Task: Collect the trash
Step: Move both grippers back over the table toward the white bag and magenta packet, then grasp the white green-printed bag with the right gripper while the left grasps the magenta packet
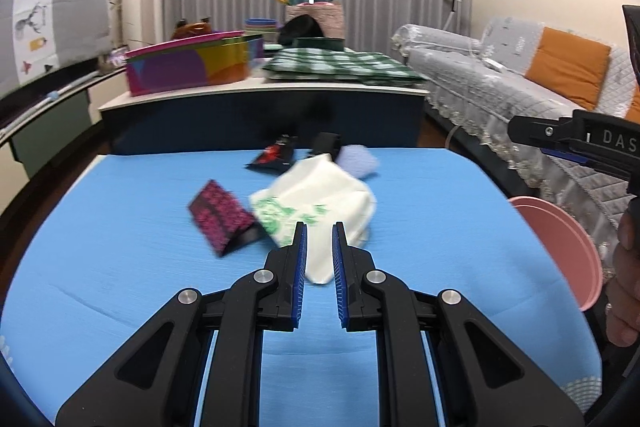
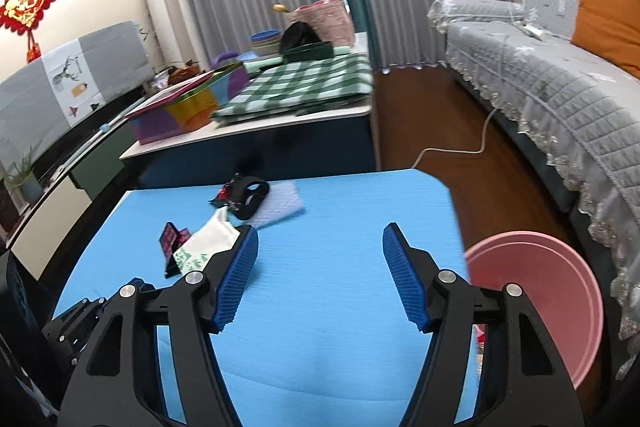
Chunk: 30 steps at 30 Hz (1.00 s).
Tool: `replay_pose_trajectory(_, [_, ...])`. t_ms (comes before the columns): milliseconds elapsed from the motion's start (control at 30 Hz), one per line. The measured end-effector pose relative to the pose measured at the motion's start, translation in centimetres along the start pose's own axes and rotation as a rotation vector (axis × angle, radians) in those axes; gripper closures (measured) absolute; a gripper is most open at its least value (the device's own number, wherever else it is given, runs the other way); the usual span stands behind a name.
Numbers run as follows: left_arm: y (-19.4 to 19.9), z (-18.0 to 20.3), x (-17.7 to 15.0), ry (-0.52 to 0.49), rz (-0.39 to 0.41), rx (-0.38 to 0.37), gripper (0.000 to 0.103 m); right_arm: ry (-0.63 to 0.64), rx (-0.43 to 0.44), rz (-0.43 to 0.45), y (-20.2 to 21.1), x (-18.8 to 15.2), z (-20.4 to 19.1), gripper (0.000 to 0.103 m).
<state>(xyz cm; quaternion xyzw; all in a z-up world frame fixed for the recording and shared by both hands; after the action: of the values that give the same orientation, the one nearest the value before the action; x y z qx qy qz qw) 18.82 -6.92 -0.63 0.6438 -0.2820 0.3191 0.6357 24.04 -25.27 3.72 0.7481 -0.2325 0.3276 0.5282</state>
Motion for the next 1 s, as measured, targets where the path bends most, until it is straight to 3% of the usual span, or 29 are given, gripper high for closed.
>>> replay_pose_trajectory(400, [-2.6,-4.6,-0.1,0.061,-0.039,0.089,0.090,0.128,-0.021,-0.048,-4.3,-0.5,-4.2,0.041])
replay_pose_trajectory(533, [-4.1,-5.7,0.0,0.080,-0.081,0.088,0.089,0.117,0.024,-0.088,-6.0,-1.0,-4.9,0.041])
replay_pose_trajectory(700, [-6.1,-6.5,0.2,0.091,-0.141,0.081,0.071,0.075,0.102,-0.141,-8.0,-1.8,-5.6,0.040])
replay_pose_trajectory(1000, [-8.4,-7.4,0.2,0.101,-0.221,0.079,0.070,0.041,0.172,-0.202,-11.4,-2.8,-6.9,0.039])
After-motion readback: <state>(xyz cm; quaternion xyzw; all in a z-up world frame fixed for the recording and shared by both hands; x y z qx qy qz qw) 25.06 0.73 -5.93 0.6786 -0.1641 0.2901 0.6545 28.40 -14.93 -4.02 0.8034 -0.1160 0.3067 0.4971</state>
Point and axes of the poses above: each gripper's, at about its wrist camera, not at the fingertips, and y roughly against the way its jaws point, z to its right, x to its top, the point moved 7 cm from there along -y, roughly the way its jaws point, and after that the axes turned 8 degrees about -z, right-handed, at the moved point
